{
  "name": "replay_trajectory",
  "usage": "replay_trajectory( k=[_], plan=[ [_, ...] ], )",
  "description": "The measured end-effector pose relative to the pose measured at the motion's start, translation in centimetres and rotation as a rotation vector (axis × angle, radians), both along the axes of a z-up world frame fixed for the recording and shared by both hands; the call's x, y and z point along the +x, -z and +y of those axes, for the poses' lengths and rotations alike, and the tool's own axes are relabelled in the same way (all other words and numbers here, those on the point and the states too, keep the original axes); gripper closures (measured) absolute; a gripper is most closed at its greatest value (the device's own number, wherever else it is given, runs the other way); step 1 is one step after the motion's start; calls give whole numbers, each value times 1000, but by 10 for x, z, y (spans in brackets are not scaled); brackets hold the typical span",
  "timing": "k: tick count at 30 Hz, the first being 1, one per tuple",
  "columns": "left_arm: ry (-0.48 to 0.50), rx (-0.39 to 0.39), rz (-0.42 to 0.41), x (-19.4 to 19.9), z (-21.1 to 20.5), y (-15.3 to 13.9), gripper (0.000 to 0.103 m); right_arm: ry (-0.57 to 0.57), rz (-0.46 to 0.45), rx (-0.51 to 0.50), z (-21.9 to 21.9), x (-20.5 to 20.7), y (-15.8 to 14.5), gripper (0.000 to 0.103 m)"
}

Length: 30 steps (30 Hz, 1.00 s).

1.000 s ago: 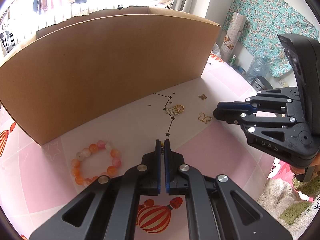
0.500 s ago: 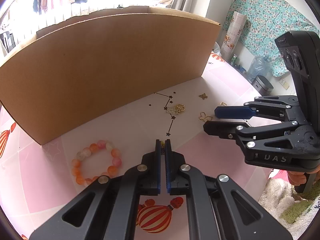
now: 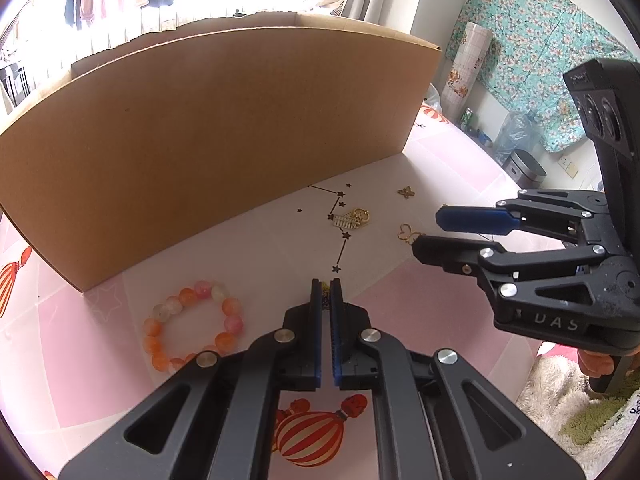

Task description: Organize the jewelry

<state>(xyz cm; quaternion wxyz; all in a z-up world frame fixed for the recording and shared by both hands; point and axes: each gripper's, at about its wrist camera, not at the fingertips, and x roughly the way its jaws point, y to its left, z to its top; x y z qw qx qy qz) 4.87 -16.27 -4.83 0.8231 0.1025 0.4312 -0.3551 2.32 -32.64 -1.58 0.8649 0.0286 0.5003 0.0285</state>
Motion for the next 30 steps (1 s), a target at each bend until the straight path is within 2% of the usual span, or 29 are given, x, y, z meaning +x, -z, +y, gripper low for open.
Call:
replay_trajectory(
  k=[13, 23, 27, 30],
  plan=[
    [-1, 0, -1, 0, 0, 0, 99, -7, -7, -36, 18, 0, -2, 70],
    [0, 1, -1, 1, 0, 0, 99, 7, -53, -57, 25, -24, 0, 72],
    [0, 1, -1, 0, 0, 0, 99, 11, -65, -60, 26, -32, 1, 80],
    [0, 1, -2, 0, 0, 0, 99, 11, -66, -55, 26, -38, 0, 90]
  ],
)
